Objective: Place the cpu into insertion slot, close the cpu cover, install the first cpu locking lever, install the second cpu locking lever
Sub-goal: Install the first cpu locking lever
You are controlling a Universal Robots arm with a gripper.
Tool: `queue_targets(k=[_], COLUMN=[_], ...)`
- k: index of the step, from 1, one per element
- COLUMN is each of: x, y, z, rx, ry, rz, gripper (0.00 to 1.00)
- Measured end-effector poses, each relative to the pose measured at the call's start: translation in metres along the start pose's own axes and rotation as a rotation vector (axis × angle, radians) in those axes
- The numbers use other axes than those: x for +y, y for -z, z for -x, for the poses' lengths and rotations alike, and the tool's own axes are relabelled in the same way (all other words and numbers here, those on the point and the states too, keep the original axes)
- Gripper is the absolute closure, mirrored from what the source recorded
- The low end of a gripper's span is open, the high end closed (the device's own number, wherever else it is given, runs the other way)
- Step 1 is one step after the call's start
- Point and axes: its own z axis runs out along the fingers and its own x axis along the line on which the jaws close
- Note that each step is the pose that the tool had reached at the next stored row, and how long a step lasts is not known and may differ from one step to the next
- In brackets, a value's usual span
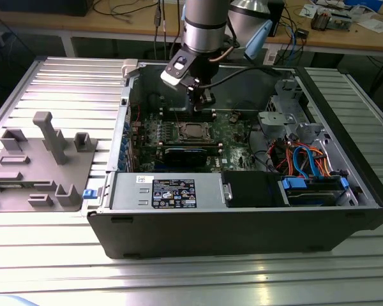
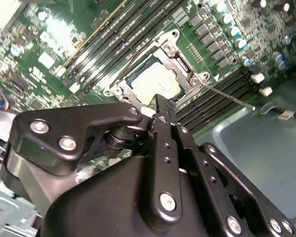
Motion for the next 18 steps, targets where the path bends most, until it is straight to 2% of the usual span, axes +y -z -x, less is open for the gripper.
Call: queue_targets(k=[1, 5, 9, 18], x=[0.0, 0.0, 0.0, 0.0], y=[0.0, 0.0, 0.0, 0.0], z=[0.0, 0.0, 0.0, 0.0], rx=[0.0003, 0.0009, 0.0018, 0.003], ry=[0.034, 0.111, 0.238, 0.419], rz=[-0.0001, -0.0006, -0.0012, -0.0022], gripper=[0.89, 0.89, 0.89, 0.89])
